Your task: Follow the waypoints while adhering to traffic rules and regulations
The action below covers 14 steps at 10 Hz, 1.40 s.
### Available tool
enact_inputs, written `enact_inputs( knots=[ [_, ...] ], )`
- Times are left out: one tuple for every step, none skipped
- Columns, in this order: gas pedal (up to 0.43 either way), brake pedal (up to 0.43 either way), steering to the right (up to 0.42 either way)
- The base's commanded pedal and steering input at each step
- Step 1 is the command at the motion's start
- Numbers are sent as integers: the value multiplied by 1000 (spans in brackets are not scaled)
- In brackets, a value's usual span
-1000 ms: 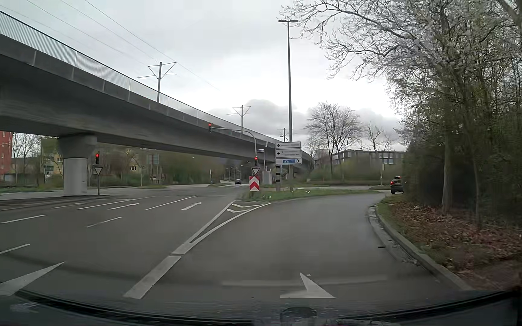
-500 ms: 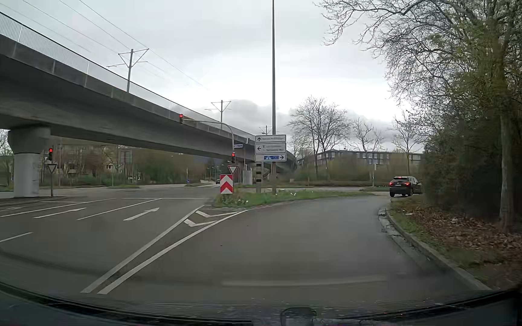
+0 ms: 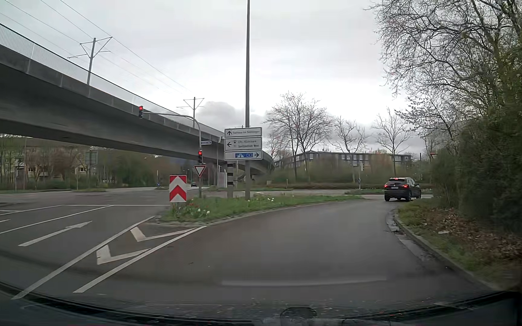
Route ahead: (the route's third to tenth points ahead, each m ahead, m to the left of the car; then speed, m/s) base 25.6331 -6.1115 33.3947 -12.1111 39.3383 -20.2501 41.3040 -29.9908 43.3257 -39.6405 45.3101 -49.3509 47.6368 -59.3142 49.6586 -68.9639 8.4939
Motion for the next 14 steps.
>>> enact_inputs(
  knots=[
    [0,146,77],
    [0,171,80],
    [0,189,80],
    [0,201,80],
    [0,207,80],
    [0,213,80],
    [0,226,83],
    [0,232,84],
    [0,232,84],
    [0,232,85],
    [0,232,90],
    [0,232,96],
    [0,238,99],
    [0,238,102]
  ],
)
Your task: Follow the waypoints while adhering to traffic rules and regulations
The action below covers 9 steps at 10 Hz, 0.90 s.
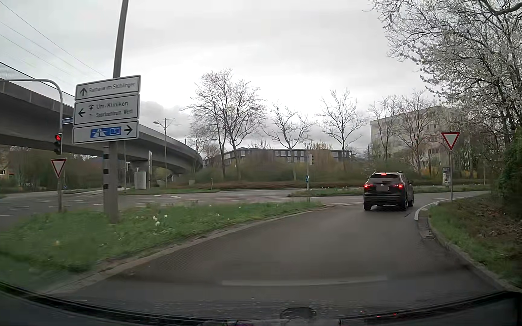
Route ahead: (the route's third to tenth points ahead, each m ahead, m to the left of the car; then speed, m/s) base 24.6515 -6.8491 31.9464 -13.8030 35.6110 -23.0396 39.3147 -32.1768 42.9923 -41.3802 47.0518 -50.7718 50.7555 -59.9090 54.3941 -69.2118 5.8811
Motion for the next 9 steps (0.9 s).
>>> enact_inputs(
  knots=[
    [0,238,102],
    [0,238,102],
    [0,232,102],
    [0,232,102],
    [0,238,102],
    [0,238,103],
    [0,232,104],
    [0,238,106],
    [0,238,109]
  ],
)
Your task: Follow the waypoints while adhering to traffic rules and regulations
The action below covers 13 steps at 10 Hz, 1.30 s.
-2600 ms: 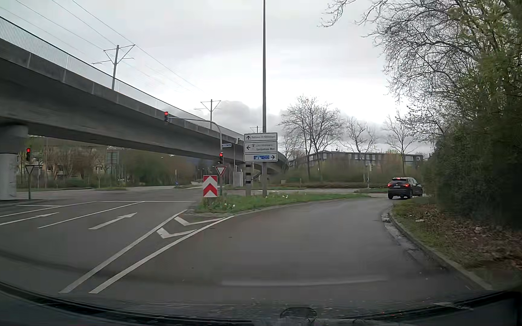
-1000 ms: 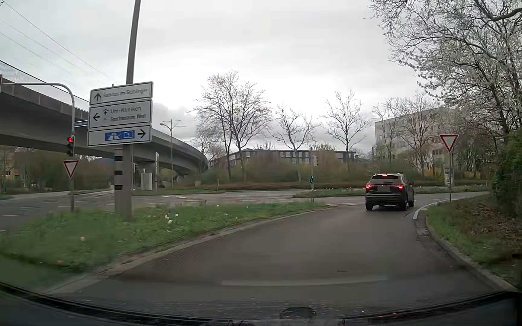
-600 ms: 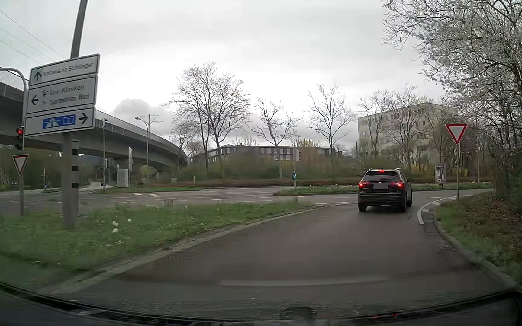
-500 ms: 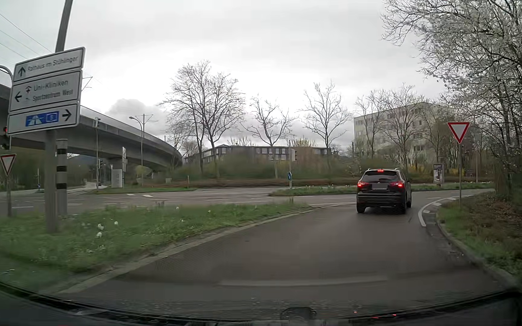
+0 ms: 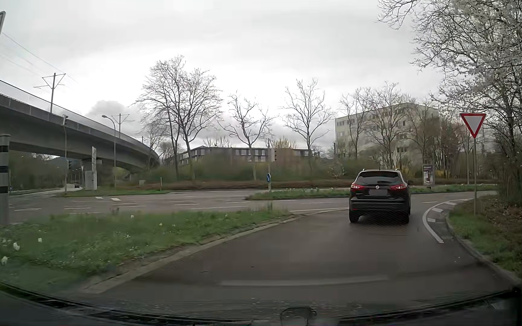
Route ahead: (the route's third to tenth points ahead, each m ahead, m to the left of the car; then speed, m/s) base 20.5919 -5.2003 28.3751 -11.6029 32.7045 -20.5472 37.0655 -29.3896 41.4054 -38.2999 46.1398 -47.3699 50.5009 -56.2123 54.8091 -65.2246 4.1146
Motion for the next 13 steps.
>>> enact_inputs(
  knots=[
    [0,232,112],
    [0,232,114],
    [0,226,117],
    [0,226,121],
    [0,226,123],
    [0,226,126],
    [0,220,129],
    [0,220,131],
    [0,201,132],
    [0,159,134],
    [0,152,134],
    [0,146,134],
    [0,140,134]
  ],
)
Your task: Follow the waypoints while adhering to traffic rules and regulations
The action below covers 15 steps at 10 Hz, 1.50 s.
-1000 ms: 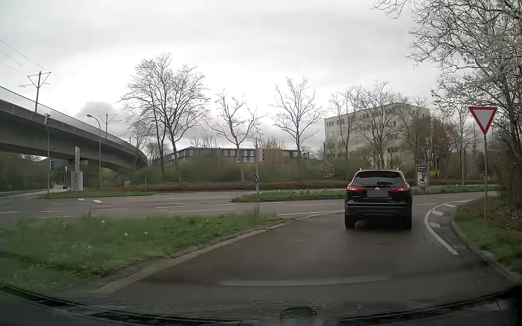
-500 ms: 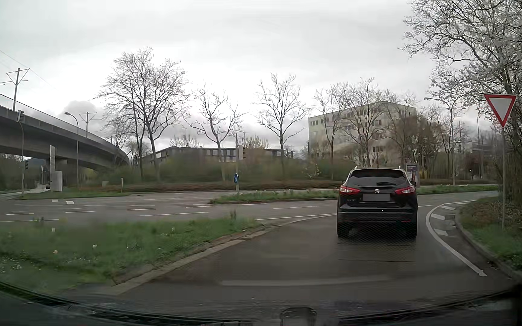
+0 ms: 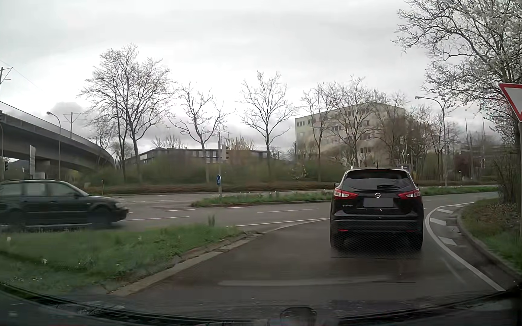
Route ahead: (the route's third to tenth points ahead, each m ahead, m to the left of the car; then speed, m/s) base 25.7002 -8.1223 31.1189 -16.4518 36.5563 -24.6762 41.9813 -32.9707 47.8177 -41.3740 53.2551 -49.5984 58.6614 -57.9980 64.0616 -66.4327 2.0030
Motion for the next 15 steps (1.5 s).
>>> enact_inputs(
  knots=[
    [0,140,134],
    [0,146,135],
    [0,140,135],
    [0,55,135],
    [0,0,135],
    [0,0,135],
    [0,0,135],
    [0,0,135],
    [0,0,135],
    [79,0,135],
    [79,0,135],
    [79,0,135],
    [79,0,135],
    [118,0,135],
    [138,0,136]
  ],
)
